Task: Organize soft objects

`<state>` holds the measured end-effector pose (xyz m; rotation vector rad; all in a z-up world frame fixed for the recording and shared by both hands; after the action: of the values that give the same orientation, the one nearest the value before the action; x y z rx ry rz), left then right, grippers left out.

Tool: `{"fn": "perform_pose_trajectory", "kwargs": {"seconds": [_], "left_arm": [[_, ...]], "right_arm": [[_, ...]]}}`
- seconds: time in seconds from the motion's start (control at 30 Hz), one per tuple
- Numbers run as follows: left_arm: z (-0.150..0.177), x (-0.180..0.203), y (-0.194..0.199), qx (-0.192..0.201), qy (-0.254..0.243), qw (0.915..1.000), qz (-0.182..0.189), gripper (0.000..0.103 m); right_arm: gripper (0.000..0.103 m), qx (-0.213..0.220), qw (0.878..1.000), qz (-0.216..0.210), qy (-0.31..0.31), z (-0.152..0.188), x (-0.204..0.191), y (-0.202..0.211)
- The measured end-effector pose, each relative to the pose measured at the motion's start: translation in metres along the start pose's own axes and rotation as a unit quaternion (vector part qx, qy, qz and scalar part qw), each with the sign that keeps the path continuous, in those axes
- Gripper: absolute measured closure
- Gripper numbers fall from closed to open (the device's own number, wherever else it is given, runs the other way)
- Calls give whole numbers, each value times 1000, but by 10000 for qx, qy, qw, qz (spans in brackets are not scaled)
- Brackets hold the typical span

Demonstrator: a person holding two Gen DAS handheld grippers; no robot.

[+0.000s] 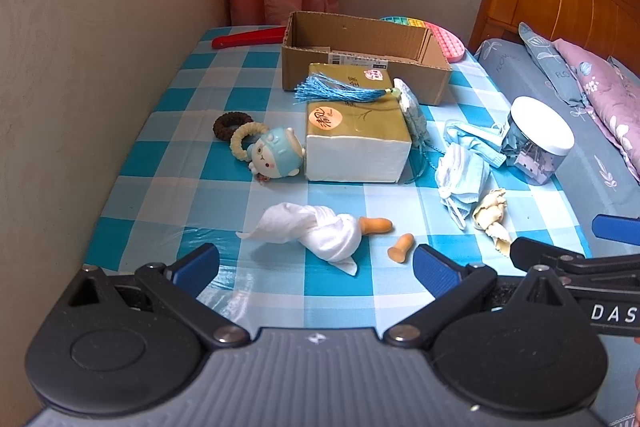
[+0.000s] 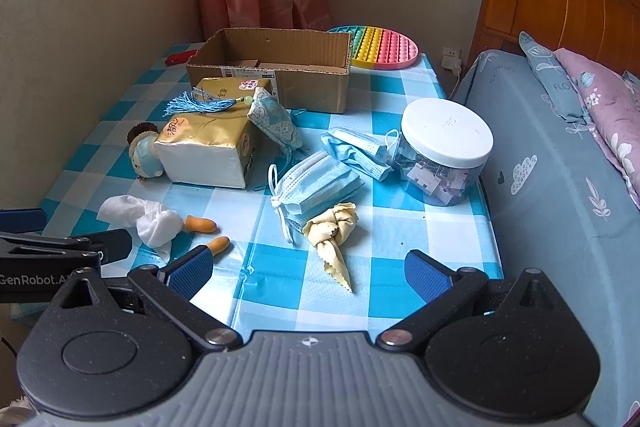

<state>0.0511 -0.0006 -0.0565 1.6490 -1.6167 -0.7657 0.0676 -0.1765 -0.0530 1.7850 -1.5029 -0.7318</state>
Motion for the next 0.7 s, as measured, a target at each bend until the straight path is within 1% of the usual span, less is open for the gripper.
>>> {"fn": "perform_pose_trajectory", "kwargs": {"seconds": [0.7], "left_arm": [[0, -1, 0, 53, 64, 10000, -48, 1]], "right_arm": [[0, 85, 10000, -22, 27, -2, -3, 1]]}}
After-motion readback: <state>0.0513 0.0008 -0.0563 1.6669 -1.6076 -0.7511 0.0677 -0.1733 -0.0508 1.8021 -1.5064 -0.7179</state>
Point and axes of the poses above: each gripper's, at about its wrist camera, not at the fingertips, and y roughly against the way its jaws point, x to its right, z to its underside, the point moved 8 cm from there along -y, roughly the way its jaws point, and after that the axes turned 4 degrees about -x, right-handed, at the moved point
